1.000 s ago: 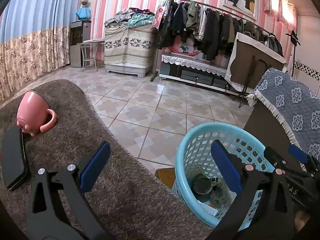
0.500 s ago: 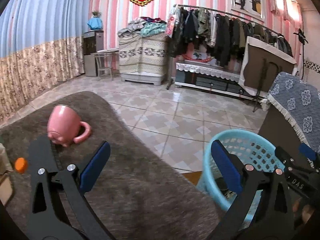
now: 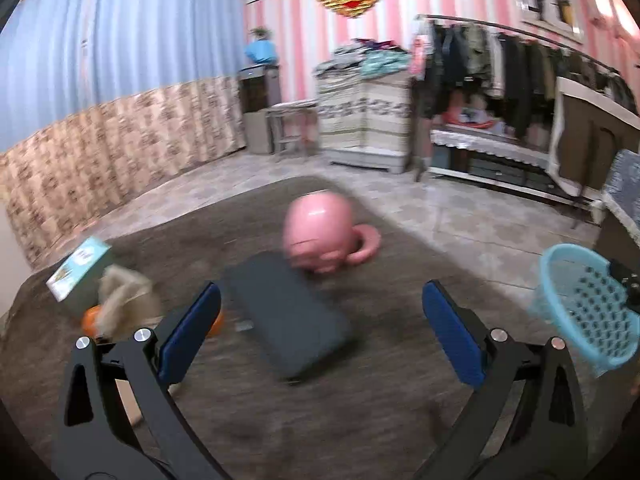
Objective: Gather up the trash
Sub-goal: 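Move both tools back over the trash on the rug, then grasp the beige cloth bag with the left tool, then grasp the orange round lid with the right tool while the left tool holds the beige cloth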
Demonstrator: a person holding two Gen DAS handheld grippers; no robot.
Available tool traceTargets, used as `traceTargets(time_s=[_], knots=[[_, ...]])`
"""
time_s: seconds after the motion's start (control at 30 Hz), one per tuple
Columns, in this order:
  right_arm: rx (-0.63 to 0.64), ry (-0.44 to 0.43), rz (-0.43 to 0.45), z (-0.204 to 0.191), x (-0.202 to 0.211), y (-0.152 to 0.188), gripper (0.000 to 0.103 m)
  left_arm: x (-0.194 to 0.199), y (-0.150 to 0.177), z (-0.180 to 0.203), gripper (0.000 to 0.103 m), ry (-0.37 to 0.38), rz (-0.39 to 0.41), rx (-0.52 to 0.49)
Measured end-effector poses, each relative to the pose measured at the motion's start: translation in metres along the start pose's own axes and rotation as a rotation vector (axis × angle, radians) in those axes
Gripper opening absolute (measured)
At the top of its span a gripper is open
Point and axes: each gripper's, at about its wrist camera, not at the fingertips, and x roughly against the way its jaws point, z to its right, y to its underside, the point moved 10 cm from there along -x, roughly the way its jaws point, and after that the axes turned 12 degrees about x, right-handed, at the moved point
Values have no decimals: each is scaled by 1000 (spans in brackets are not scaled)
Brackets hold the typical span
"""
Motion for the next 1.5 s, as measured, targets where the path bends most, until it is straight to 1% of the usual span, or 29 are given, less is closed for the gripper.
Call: traceTargets(time_s=[0.13,0.2,0.3,0.37,0.43,0.47,0.53,0.57,0.63,0.67,0.7,0.77,0.8,0.83,0.9,0.93,1.0,1.07,1.1,1.2,1.27,1.33,1.4,1.43,1.47,1.5], knots=[[27,-23,-16,-18,-3,-1,98,-15,-6,-88,97,-112,-30,80],[27,-36,-19,-24,-3,-1,98,-23,-8,-125,97,-152,-46,121],[35,-37,-22,-27,-2,0,98,-37,-6,-169,97,-173,-77,187],[43,-37,-30,-28,-5,-1,98,-50,-4,-186,94,-165,-115,220],[46,-43,-40,-32,-7,0,98,-65,-1,-192,84,-138,-156,237],[48,-47,-45,-33,-9,2,98,-72,0,-195,80,-129,-177,237],[55,-50,-58,-36,-13,3,98,-83,3,-199,69,-141,-194,214],[62,-54,-64,-39,-14,4,98,-85,5,-199,65,-153,-198,199],[90,-61,-71,-48,-17,2,98,-89,8,-200,45,-158,-197,182],[103,-66,-69,-53,-16,0,98,-89,8,-200,37,-157,-194,180],[118,-77,-60,-61,-14,-4,98,-87,7,-201,24,-156,-189,177],[134,-109,-35,-78,-8,-14,98,-80,7,-200,18,-146,-181,177],[138,-141,-23,-91,-5,-20,98,-75,5,-199,13,-139,-172,177],[141,-169,-15,-102,-2,-24,98,-66,1,-200,11,-131,-156,175],[160,-230,1,-128,4,-32,98,-48,-5,-204,11,-127,-120,170],[187,-269,13,-150,8,-37,98,-38,-7,-206,11,-132,-104,167],[217,-326,24,-178,12,-40,98,-19,-11,-217,11,-153,-66,167],[258,-403,40,-221,20,-43,98,1,-8,-227,11,-163,-39,176],[270,-427,47,-235,21,-45,98,7,-4,-229,11,-165,-35,173],[309,-516,61,-291,30,-46,98,13,7,-238,11,-193,-30,137],[331,-565,56,-329,32,-44,98,6,15,-245,11,-191,-55,158],[370,-611,44,-368,32,-41,97,2,16,-254,11,-171,-61,200],[409,-631,22,-397,28,-36,93,1,14,-258,11,-156,-57,216],[414,-648,13,-408,28,-33,86,1,14,-262,11,-160,-53,220],[419,-665,-2,-418,26,-32,80,1,15,-263,11,-159,-53,224],[422,-678,-17,-428,24,-31,79,0,17,-264,11,-152,-55,232]])
